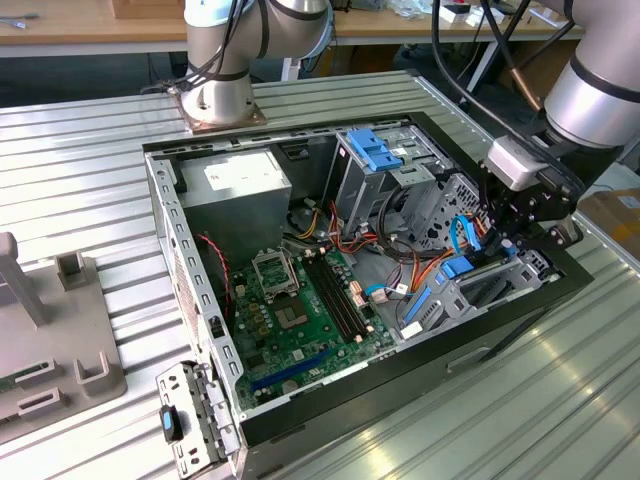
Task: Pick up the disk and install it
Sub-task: 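Insert the first disk wire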
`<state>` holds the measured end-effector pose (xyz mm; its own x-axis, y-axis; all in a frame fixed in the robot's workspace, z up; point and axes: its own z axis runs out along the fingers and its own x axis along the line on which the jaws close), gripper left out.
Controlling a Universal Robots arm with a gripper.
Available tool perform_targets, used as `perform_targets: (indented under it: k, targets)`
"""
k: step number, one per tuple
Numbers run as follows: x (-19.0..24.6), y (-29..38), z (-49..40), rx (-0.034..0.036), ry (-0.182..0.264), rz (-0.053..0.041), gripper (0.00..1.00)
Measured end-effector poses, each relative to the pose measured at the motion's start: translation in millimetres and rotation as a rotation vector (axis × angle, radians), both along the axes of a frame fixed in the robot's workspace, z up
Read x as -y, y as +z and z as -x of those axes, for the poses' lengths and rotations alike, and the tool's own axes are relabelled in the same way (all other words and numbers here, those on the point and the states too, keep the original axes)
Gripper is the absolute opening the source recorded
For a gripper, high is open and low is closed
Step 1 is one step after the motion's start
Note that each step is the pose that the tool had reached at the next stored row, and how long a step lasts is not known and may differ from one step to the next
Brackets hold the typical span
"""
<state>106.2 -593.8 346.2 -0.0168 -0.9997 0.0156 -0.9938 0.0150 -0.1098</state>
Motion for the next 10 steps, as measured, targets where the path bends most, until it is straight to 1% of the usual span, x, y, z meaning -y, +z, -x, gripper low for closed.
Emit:
perform_targets:
  k: [7, 9, 10]
  targets:
    - [-0.9, -0.4, 0.1, 0.0002, 0.000, -0.0001, 0.17]
    - [-0.9, -1.2, 0.1, 0.0028, 0.000, 0.0002, 0.17]
    - [-0.8, -1.3, 0.1, 0.0030, 0.000, 0.0002, 0.17]
